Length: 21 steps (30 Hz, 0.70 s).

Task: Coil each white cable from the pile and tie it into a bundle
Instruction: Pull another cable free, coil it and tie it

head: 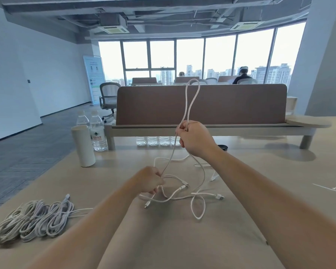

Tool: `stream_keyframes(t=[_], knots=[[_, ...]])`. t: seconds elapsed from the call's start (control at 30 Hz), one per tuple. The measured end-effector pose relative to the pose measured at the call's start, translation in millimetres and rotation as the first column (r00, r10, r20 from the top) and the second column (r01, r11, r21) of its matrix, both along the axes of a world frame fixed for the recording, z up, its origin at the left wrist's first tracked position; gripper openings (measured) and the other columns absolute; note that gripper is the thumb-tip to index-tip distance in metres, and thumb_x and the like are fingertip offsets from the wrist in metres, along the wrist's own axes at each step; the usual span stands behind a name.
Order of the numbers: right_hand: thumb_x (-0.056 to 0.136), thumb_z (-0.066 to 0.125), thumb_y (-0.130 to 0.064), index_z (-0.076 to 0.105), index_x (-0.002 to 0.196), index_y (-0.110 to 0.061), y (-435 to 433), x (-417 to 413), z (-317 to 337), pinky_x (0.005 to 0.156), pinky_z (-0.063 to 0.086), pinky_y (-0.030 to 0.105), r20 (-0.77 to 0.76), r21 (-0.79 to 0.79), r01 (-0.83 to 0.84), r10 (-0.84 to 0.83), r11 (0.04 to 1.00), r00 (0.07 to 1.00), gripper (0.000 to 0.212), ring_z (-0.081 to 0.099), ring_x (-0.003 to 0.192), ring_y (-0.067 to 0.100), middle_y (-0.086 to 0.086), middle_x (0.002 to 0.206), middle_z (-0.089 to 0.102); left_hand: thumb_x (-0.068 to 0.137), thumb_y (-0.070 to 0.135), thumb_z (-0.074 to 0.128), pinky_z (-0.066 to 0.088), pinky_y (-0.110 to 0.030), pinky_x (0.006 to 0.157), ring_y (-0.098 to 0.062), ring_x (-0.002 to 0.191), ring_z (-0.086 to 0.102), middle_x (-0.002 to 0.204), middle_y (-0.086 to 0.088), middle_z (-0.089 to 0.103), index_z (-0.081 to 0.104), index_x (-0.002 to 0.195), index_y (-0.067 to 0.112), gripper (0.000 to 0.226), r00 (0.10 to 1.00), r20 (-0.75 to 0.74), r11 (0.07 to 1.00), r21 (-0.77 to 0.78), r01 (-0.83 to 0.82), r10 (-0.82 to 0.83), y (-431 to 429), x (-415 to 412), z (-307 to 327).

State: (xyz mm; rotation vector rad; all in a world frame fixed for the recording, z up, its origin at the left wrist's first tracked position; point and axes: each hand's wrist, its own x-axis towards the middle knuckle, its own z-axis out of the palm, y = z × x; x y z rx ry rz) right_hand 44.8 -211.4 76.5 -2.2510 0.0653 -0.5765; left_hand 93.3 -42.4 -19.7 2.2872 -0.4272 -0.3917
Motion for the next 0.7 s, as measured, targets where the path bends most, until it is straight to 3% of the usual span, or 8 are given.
stream_keyframes(t=[0.17,0.23,0.33,0.43,0.5,0.6,0.7], knots=[[0.100,0.049,-0.023,0.062,0.089,-0.009,-2,0,0,0.062,0.044,0.033,0.044,0.011,-0.018,0.017,1.000,0.999,0.022,0.049,0.057,0.018,0.004,0.068,0.062,0.092,0.002,0.059,0.046,-0.023,0.057,-0.017,0.055,0.057,0.061,-0.001,0.064,0.071,0.085,0.009,0.015,0.999,0.023,0.999,0.017,-0.028,0.028,-3,6,-11],[0.100,0.049,-0.024,0.062,0.089,-0.009,-3,0,-1,0.061,0.043,0.033,0.053,0.012,-0.022,0.022,1.000,0.998,0.023,0.048,0.056,0.018,0.003,0.068,0.061,0.093,0.002,0.057,0.041,-0.020,0.052,-0.015,0.052,0.058,0.069,-0.004,0.071,0.069,0.079,0.011,0.021,0.995,0.084,0.998,-0.013,-0.060,0.060,-7,8,-9],[0.101,0.048,-0.023,0.062,0.093,-0.008,-5,-2,-3,0.058,0.040,0.030,0.059,0.013,-0.018,0.017,1.000,0.998,0.022,0.047,0.057,0.015,0.002,0.068,0.060,0.097,0.003,0.047,0.040,-0.019,0.040,-0.013,0.037,0.046,0.085,-0.014,0.072,0.061,0.088,0.012,0.019,0.997,0.009,0.995,-0.064,-0.077,0.078,-12,3,1],[0.102,0.047,-0.022,0.062,0.095,-0.007,-7,-4,-4,0.056,0.040,0.028,0.050,0.039,-0.027,0.025,0.999,0.998,0.022,0.047,0.056,0.015,0.002,0.068,0.060,0.093,0.001,0.053,0.047,-0.021,0.043,-0.013,0.040,0.052,0.076,-0.013,0.065,0.059,0.100,0.009,0.012,0.994,-0.110,0.999,-0.041,0.017,-0.021,-14,-2,2],[0.102,0.047,-0.022,0.062,0.094,-0.008,-9,-5,-4,0.056,0.041,0.028,0.049,0.054,-0.036,0.033,0.998,0.998,0.022,0.048,0.056,0.015,0.003,0.067,0.059,0.091,0.000,0.058,0.049,-0.022,0.046,-0.013,0.041,0.055,0.067,-0.010,0.061,0.061,0.102,0.005,0.012,0.995,-0.093,0.999,-0.039,0.037,-0.040,-16,-3,-2],[0.102,0.047,-0.021,0.063,0.094,-0.009,-10,-5,-4,0.056,0.042,0.027,0.043,0.055,-0.045,0.043,0.997,0.998,0.022,0.048,0.055,0.014,0.002,0.066,0.059,0.092,-0.006,0.058,0.052,-0.024,0.044,-0.013,0.040,0.058,0.062,-0.011,0.056,0.063,0.089,0.004,0.011,0.996,-0.079,0.990,-0.133,-0.053,0.043,-18,2,-12],[0.102,0.047,-0.021,0.063,0.094,-0.007,-12,-5,-6,0.064,0.048,0.035,0.032,0.029,-0.039,0.038,0.999,0.999,0.023,0.052,0.060,0.017,0.001,0.066,0.060,0.095,-0.003,0.060,0.060,-0.030,0.051,-0.018,0.045,0.062,0.063,-0.012,0.058,0.068,0.083,0.001,0.015,0.987,-0.059,0.952,-0.261,-0.160,0.150,-19,13,-15]])
